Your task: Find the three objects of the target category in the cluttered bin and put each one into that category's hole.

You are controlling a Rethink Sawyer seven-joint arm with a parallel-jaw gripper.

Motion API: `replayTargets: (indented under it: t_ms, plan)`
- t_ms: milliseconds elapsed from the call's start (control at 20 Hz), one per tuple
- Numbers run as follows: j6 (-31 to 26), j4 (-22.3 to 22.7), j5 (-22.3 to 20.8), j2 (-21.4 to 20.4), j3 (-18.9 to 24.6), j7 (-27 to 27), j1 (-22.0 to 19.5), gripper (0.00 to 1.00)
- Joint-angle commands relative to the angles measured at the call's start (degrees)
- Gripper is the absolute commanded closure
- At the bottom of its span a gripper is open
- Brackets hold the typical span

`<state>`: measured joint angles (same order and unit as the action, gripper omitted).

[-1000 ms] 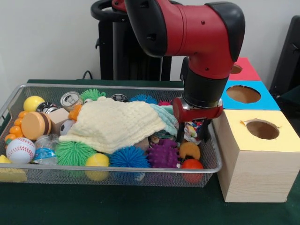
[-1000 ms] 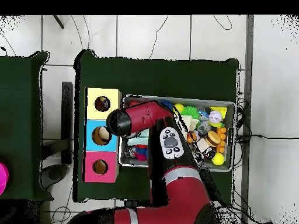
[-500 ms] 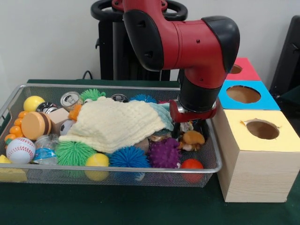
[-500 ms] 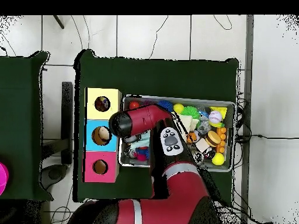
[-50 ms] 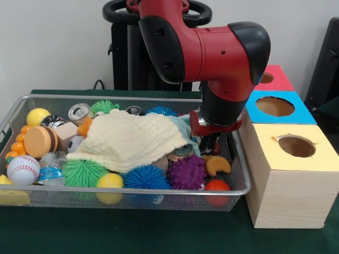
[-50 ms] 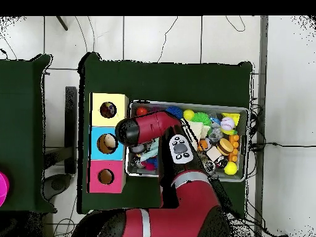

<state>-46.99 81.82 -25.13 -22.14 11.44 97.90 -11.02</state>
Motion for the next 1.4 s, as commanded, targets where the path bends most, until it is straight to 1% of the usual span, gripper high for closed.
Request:
replayTargets:
  t_ms: [50,250,450,550,600,700,800,900,1000,1150,1200,1400]
  plan:
    - [-5.7,-1.5,0.0,1.7,1.4,-1.9,-0.9,1.0]
    - [-4.6,-1.1,-0.1,1.5,1.4,-1.7,-1.1,1.0]
    - [-1.2,0.0,-0.4,0.9,1.3,-0.4,-1.3,1.0]
    - [0.9,1.3,-0.2,-0.4,1.9,-0.4,-2.1,1.0]
    - [2.4,2.8,0.1,-1.8,2.6,-0.6,-2.9,1.0]
    - [5.2,7.3,1.1,-6.0,4.8,-2.4,-5.5,1.0]
    - [7.1,11.4,2.1,-10.4,6.9,-4.0,-8.0,1.0]
    - [7.9,14.3,2.4,-14.2,8.5,-4.8,-9.8,1.0]
    - [7.0,15.9,2.2,-16.9,9.1,-5.4,-10.7,1.0]
    - [4.7,16.5,0.8,-19.9,7.9,-5.0,-9.9,1.0]
    - [4.0,17.4,0.6,-21.0,7.7,-4.7,-9.6,1.0]
    - [1.4,17.9,0.4,-23.3,7.0,-3.9,-8.7,1.0]
